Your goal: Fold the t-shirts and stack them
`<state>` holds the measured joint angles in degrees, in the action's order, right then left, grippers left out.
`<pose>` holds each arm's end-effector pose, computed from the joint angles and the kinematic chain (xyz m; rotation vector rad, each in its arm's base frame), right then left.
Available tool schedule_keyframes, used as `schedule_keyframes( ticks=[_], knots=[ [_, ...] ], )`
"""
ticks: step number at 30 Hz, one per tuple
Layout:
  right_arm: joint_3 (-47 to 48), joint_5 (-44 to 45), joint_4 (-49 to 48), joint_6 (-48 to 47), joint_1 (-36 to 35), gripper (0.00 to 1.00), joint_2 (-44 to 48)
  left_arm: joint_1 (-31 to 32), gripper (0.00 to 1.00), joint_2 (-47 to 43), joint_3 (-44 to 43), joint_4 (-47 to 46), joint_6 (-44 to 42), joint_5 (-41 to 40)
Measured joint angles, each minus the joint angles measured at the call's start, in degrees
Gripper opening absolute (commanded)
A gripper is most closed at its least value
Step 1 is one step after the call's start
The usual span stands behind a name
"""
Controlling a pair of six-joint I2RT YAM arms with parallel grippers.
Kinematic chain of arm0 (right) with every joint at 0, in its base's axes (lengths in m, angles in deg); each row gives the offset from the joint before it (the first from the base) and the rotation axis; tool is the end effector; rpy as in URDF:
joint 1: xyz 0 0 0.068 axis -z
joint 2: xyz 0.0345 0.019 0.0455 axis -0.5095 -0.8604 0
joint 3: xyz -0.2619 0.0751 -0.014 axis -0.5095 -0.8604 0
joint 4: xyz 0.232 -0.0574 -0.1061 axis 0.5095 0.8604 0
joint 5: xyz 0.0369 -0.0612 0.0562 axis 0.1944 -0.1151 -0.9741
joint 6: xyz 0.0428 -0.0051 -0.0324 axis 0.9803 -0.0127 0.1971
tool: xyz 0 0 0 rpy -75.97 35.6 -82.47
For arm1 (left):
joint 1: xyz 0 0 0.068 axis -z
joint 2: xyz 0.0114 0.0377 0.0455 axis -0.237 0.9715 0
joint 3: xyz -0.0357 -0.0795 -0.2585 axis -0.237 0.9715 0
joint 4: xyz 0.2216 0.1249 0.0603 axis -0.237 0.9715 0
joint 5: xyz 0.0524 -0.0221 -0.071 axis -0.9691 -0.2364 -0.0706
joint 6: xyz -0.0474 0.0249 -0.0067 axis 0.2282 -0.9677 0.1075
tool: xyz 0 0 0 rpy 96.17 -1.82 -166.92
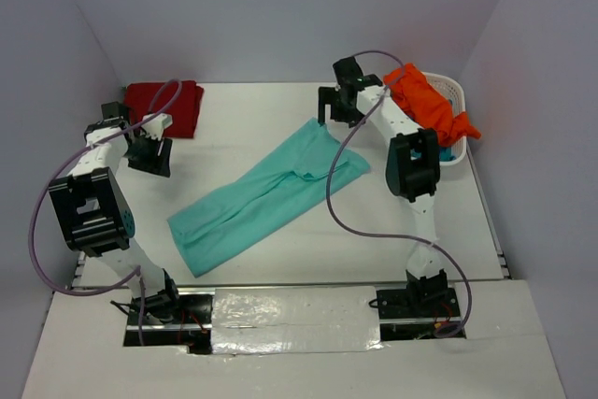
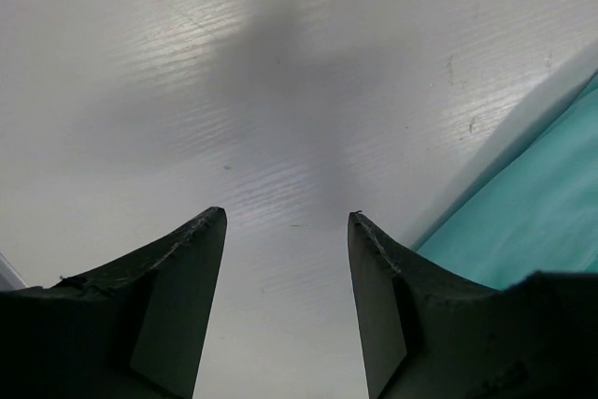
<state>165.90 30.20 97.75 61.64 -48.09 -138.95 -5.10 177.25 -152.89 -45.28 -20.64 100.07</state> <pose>0.4965 0.1556 0.2136 -0.0599 2.5891 0.1855 0.3390 0.1050 0.2301 0.2604 2.6192 -0.1220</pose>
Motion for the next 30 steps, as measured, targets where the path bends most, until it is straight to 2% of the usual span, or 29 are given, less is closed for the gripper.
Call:
schedule_keyframes(
  ticks=[3,5,6,7,8,11,13,15,20,23,25,26,28,29,30],
  knots=[
    [-9.5,1.6,-1.4,1.9,0.0,1.0,11.0,0.4,0.67,0.0,0.0,0.0,0.0,0.8],
    [-20.3,1.4,-5.4,4.3,0.0,0.91,21.4,0.9,0.67,-0.2,0.6,-0.4,0.0,1.1],
    [-26.4,1.1,-7.5,5.7,0.0,0.77,27.0,1.3,0.66,-0.4,1.3,-0.6,0.0,1.0],
    [-32.8,0.5,-10.1,7.5,0.0,0.39,32.2,1.6,0.66,-0.7,1.9,-0.7,-0.1,1.0],
    [-38.8,-0.5,-12.0,9.5,0.1,0.29,36.9,1.8,0.66,-1.2,2.8,-0.7,-0.2,1.0],
    [-54.6,-3.6,-18.7,17.4,0.5,0.28,45.2,2.5,0.66,-2.5,5.0,-0.4,-0.3,1.0],
    [-62.4,-4.8,-22.0,22.7,0.8,0.41,45.4,2.6,0.66,-3.3,6.3,-0.5,-0.4,1.0],
    [-66.1,-5.0,-23.0,26.7,1.1,0.52,42.9,2.6,0.66,-4.0,7.2,-0.5,-0.5,1.1],
    [-65.6,-4.4,-25.8,33.6,2.1,0.54,36.7,2.6,0.67,-5.5,8.6,-0.6,-0.6,1.4],
    [-61.4,-3.7,-26.1,36.3,3.0,0.59,31.9,2.6,0.67,-6.4,9.7,-1.2,-0.7,1.4],
    [-57.6,-4.0,-26.2,37.3,3.5,0.55,28.9,2.6,0.67,-6.8,10.5,-1.4,-1.4,1.4],
    [-55.8,-4.4,-26.1,37.2,3.6,0.43,27.3,2.6,0.67,-6.9,10.8,-1.4,-1.6,1.4],
    [-50.7,-4.2,-25.0,36.0,3.6,0.29,23.4,2.6,0.67,-6.9,11.2,-1.4,-1.8,1.3],
    [-46.5,-3.8,-23.3,35.4,3.5,0.22,20.6,2.6,0.67,-6.9,11.3,-1.3,-1.8,1.2],
    [-42.8,-3.8,-22.8,34.2,3.3,0.21,17.9,2.6,0.67,-6.9,11.3,-1.4,-1.8,1.2]
  ],
)
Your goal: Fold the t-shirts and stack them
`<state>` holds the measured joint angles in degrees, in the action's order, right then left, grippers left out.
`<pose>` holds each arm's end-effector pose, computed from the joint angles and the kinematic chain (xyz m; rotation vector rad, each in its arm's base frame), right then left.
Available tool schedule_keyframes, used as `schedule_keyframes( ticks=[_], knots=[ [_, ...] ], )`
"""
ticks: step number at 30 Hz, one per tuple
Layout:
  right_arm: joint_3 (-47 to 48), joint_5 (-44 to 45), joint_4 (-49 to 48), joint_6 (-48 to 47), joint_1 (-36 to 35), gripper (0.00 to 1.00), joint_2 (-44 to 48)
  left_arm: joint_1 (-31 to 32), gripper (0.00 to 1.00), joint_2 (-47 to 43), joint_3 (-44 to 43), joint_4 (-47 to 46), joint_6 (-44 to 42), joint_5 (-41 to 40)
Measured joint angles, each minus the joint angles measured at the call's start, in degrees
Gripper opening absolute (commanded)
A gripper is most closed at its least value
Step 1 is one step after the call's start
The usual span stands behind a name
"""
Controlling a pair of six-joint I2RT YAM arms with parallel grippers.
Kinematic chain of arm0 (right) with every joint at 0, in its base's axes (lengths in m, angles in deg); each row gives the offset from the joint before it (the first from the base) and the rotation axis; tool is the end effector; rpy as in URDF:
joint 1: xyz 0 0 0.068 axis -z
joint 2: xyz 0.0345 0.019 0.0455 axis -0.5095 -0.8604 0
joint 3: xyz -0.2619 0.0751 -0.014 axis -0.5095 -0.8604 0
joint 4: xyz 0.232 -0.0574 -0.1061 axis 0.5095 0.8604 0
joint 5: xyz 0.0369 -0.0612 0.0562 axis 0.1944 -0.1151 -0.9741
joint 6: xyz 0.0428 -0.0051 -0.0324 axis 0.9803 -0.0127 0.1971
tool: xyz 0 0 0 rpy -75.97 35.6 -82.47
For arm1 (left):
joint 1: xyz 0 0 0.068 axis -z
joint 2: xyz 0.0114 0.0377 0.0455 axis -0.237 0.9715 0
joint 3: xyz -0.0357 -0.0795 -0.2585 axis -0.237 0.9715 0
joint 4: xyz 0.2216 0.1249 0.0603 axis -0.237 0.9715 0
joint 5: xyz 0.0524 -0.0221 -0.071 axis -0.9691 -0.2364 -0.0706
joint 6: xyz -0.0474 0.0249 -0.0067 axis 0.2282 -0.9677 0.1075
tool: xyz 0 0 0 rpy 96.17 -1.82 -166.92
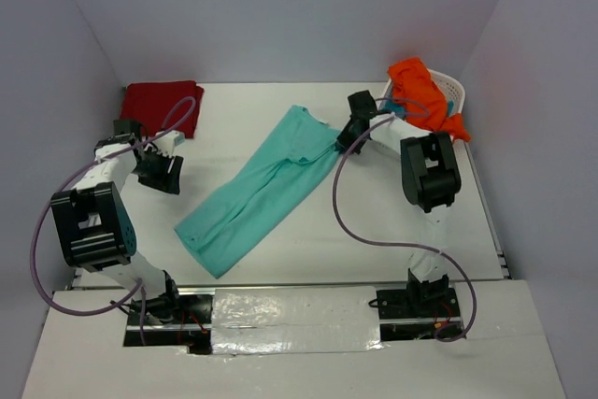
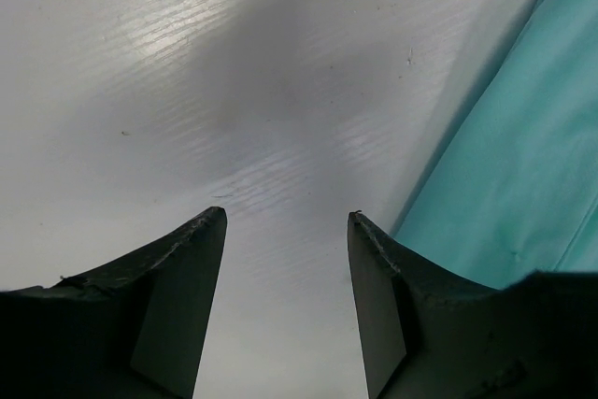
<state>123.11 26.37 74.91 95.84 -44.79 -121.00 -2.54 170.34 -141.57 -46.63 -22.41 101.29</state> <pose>0.4181 0.1074 0.1544 0.7800 2.5676 0.4358 0.3039 0.0775 0.2121 0.3594 2.6462 -0.1836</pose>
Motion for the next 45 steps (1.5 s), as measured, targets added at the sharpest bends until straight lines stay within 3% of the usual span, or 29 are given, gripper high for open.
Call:
schedule_keyframes(
  ticks=[9,14,18,20,24,26,28,34,45],
  knots=[
    [32.4,0.1,12.3,-9.7,-3.6,0.21,-18.8,0.0,0.67,1.6,-1.8,0.0,0.0,0.7],
    [33.4,-1.2,12.4,-8.9,-3.5,0.27,-19.9,0.4,0.67,4.5,-4.7,0.2,0.1,0.9],
    [32.7,-4.1,11.4,-8.3,-1.6,0.24,-19.7,0.6,0.67,6.2,-5.8,0.1,0.1,1.0],
    [38.7,-3.7,14.7,-9.1,-0.6,0.26,-22.8,0.8,0.67,6.5,-5.8,0.3,0.1,1.0],
    [57.1,-4.2,15.9,-11.0,0.7,0.38,-33.5,1.3,0.67,6.5,-5.8,0.0,0.2,0.9],
    [59.7,-5.8,15.0,-11.6,1.1,0.54,-35.0,1.7,0.67,6.5,-5.8,-0.1,0.3,1.1],
    [59.8,-6.8,14.3,-13.1,1.2,0.69,-34.9,2.1,0.67,6.5,-5.8,-0.3,0.4,1.4],
    [47.6,-6.8,11.1,-17.8,1.0,0.91,-27.2,3.4,0.68,6.8,-5.9,-0.6,1.4,2.0],
    [20.5,-7.0,7.6,-21.7,5.9,0.94,-10.6,4.3,0.66,6.6,-5.9,-0.5,1.3,2.0]
  ],
)
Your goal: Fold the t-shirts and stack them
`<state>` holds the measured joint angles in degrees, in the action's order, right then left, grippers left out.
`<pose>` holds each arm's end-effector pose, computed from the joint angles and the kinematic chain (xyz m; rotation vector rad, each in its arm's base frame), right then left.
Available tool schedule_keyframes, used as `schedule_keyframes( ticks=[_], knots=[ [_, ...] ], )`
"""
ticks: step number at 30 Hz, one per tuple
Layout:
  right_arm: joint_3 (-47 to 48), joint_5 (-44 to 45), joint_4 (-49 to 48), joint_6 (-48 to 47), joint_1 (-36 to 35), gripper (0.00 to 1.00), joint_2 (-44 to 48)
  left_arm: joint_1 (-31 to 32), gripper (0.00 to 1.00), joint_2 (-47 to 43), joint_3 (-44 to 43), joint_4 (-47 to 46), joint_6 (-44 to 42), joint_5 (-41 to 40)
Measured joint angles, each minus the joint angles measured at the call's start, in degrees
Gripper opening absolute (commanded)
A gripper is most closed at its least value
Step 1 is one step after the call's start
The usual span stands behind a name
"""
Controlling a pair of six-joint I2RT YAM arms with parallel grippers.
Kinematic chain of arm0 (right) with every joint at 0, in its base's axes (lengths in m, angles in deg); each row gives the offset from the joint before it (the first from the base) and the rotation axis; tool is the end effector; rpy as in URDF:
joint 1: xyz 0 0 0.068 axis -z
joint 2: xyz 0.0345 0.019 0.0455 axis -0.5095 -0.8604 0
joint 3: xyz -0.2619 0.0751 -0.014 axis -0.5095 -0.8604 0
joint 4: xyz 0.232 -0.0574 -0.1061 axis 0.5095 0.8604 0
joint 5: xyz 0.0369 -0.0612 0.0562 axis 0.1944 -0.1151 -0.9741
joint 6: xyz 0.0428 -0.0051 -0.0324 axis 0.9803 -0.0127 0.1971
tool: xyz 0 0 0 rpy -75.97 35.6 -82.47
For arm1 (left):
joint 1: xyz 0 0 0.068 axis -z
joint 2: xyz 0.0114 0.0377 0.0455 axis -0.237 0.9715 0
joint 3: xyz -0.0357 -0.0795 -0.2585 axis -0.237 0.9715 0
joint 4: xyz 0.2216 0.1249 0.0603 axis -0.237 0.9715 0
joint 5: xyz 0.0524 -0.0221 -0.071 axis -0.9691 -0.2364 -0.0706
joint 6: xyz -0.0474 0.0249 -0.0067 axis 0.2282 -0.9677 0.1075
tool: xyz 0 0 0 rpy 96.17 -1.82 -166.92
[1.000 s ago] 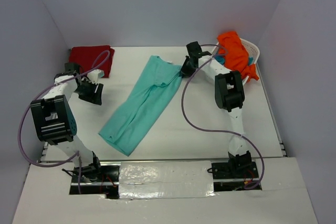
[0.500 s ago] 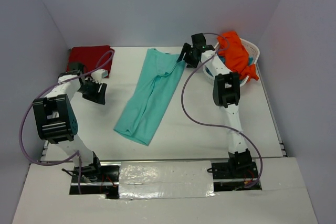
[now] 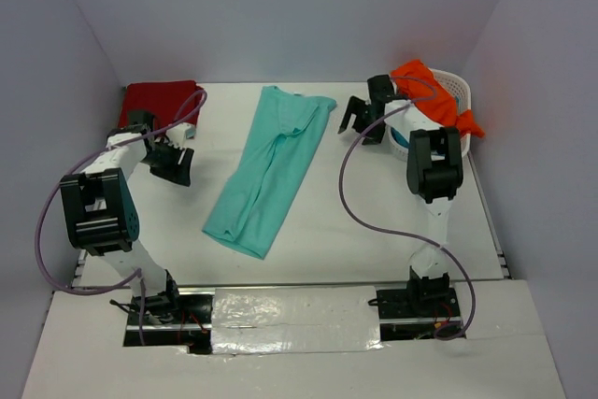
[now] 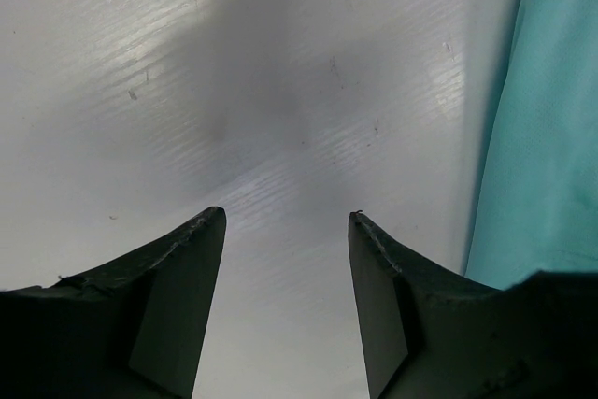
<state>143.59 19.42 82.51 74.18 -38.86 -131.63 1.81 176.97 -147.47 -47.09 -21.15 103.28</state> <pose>0.4833 0.0761 0.1715 0.3636 2.5922 0.4456 0.3374 0.0590 0.2063 0.4378 2.6290 -0.2609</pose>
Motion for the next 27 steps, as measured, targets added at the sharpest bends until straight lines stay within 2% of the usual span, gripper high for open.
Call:
schedule_keyframes(
  ticks=[6,7,11,14,17,19,20,21,23,24,27],
  knots=[
    [-8.5,0.9,0.5,-5.1,3.8,0.96,6.3,3.2,0.64,-3.4,1.8,0.1,-3.3,0.0],
    [-9.1,1.2,0.9,-6.2,4.0,1.0,7.0,4.3,0.64,-4.1,2.1,0.2,-4.5,0.1],
    [-13.5,2.4,1.3,-9.1,1.4,1.0,12.9,9.8,0.64,-8.4,2.9,2.3,-13.0,1.2],
    [-23.4,3.4,-0.1,-8.0,-5.9,1.0,23.8,11.6,0.67,-15.4,6.5,4.6,-22.9,3.0],
    [-34.9,1.5,-4.7,-2.2,-18.8,1.0,36.1,11.4,0.68,-23.6,12.9,6.5,-31.4,3.3],
    [-41.5,-1.0,-9.6,3.9,-28.2,0.99,41.1,11.3,0.68,-29.5,19.1,6.8,-34.5,2.7],
    [-44.5,-2.1,-12.5,7.3,-32.6,0.94,42.2,11.2,0.68,-32.6,22.2,6.7,-34.8,2.2],
    [-46.7,-3.1,-14.7,10.1,-35.9,0.8,42.4,11.2,0.69,-35.5,25.1,6.4,-34.0,1.7],
    [-50.1,-4.1,-18.1,16.2,-41.2,0.67,40.4,11.0,0.7,-40.4,28.7,5.1,-30.6,1.2],
    [-51.1,-4.1,-19.2,18.7,-42.5,0.62,39.2,10.8,0.7,-42.5,29.6,4.1,-27.9,1.2],
    [-54.2,-4.2,-24.6,26.5,-44.3,0.62,36.1,10.2,0.71,-46.7,30.1,0.3,-19.9,2.3]
  ],
)
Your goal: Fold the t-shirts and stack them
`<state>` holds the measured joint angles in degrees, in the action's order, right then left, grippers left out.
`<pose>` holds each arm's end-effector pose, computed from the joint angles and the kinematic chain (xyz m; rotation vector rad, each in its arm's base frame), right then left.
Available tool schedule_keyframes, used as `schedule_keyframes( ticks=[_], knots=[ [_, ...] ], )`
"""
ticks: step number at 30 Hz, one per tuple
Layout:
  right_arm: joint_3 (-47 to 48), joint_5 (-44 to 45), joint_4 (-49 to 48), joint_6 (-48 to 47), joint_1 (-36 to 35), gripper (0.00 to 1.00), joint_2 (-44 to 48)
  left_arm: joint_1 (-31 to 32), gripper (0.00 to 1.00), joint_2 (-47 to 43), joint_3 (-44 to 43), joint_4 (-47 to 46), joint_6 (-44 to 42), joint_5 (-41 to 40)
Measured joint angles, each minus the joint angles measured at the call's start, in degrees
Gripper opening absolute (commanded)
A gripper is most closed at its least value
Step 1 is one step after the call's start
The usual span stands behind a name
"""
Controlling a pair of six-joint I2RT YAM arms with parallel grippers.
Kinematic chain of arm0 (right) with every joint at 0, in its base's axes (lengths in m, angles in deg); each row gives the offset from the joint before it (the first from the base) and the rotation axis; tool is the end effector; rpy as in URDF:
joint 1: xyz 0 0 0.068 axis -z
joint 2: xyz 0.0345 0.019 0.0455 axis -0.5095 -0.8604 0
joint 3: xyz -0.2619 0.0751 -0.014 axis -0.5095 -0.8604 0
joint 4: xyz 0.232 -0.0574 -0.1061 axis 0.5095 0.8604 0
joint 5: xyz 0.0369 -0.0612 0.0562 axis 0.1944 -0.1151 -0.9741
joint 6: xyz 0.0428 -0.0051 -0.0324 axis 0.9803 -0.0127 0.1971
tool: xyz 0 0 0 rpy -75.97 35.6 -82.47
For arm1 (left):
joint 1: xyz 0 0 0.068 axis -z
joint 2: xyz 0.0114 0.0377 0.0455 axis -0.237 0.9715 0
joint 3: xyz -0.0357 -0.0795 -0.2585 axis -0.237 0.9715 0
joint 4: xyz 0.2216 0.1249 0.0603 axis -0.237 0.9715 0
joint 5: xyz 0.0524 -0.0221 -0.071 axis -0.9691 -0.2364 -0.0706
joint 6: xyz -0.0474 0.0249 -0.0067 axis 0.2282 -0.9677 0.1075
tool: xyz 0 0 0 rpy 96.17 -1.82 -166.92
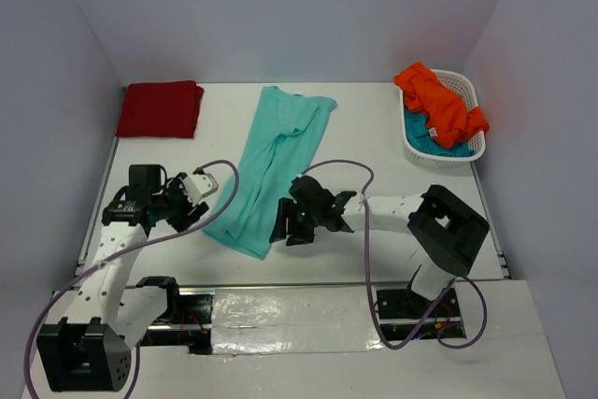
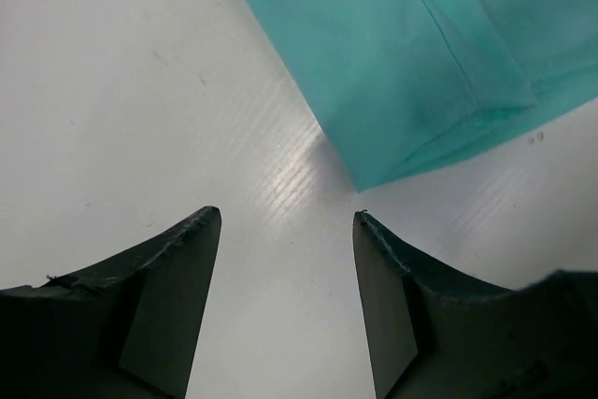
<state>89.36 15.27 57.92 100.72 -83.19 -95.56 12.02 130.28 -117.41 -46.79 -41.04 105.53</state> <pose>0.1852 0.2561 0.1626 -0.0941 2.7562 0.9814 0.1758 -0.0079 0.2412 1.0646 2.1445 -0.0790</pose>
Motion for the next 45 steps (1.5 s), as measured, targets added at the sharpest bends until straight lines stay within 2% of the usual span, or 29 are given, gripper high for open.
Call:
schedule_keyframes(
  ticks=[6,8,10,11,13,14,17,19,24,27,29,30,31,32,33,34,35,38,42,45],
  knots=[
    [-0.6,0.3,-9.3,12.6,-3.8,0.63,-6.4,-0.3,0.71,-5.9,1.7,-4.0,8.1,-0.6],
    [-0.5,-0.4,-12.9,16.0,-4.9,0.6,-8.3,-0.2,0.71,-6.4,2.1,-4.7,8.3,-1.0],
    [-0.4,-1.6,-17.0,19.0,-5.7,0.47,-10.5,0.3,0.7,-6.6,2.4,-5.4,8.3,-1.9],
    [-0.5,-2.3,-18.9,20.3,-5.8,0.27,-11.6,0.5,0.66,-6.8,2.6,-5.8,8.1,-2.4],
    [-1.4,-2.7,-21.5,23.2,-5.8,0.12,-13.2,1.7,0.6,-6.9,2.9,-6.3,7.5,-3.1],
    [-2.4,-2.8,-22.5,24.2,-5.7,0.01,-13.3,2.4,0.53,-6.9,2.9,-6.4,6.6,-3.1],
    [-6.6,-2.9,-25.8,26.3,-4.8,0.0,-11.8,4.0,0.39,-7.0,2.9,-6.5,3.3,-1.7],
    [-9.4,-2.4,-25.7,26.3,-4.2,0.0,-9.2,4.9,0.34,-7.0,2.9,-6.5,1.5,0.1],
    [-17.4,-0.3,-21.2,22.2,-2.2,0.0,0.8,8.8,0.29,-1.8,1.2,-5.7,-2.5,6.3],
    [-22.6,0.2,-17.2,18.1,-0.6,0.0,8.2,16.3,0.23,6.5,-3.3,-5.0,-3.9,6.3],
    [-26.4,-0.3,-15.5,15.3,0.9,0.0,13.4,23.6,0.28,11.1,-6.1,-4.6,-5.3,4.8],
    [-27.8,-0.5,-14.7,14.0,1.5,0.05,15.5,27.7,0.48,13.0,-7.5,-3.9,-6.1,4.0],
    [-28.8,-0.7,-13.8,12.5,2.1,0.14,17.3,31.5,0.57,14.3,-8.5,-3.3,-7.7,3.5],
    [-29.3,-0.8,-12.8,11.0,2.5,0.37,18.6,35.6,0.61,15.3,-9.5,-2.2,-10.0,3.1],
    [-29.4,-0.9,-12.0,10.3,2.7,0.46,19.3,38.6,0.67,15.5,-9.7,-1.3,-12.0,3.0],
    [-29.1,-1.7,-11.9,9.0,3.1,0.52,20.1,40.7,0.69,15.4,-9.7,-0.2,-14.4,3.0],
    [-28.9,-1.8,-11.8,7.6,3.3,0.63,20.5,42.1,0.7,15.0,-9.4,0.8,-16.8,3.1],
    [-28.2,-3.7,-12.2,5.1,3.6,0.71,20.9,43.5,0.71,13.7,-6.2,1.4,-23.9,2.6],
    [-28.1,-5.0,-11.5,2.6,3.7,0.71,21.7,47.4,0.71,13.5,-1.3,1.9,-30.3,1.9],
    [-27.0,-3.5,-3.9,-0.7,3.8,0.68,25.3,50.3,0.71,12.4,3.3,1.6,-34.3,1.8]
  ],
)
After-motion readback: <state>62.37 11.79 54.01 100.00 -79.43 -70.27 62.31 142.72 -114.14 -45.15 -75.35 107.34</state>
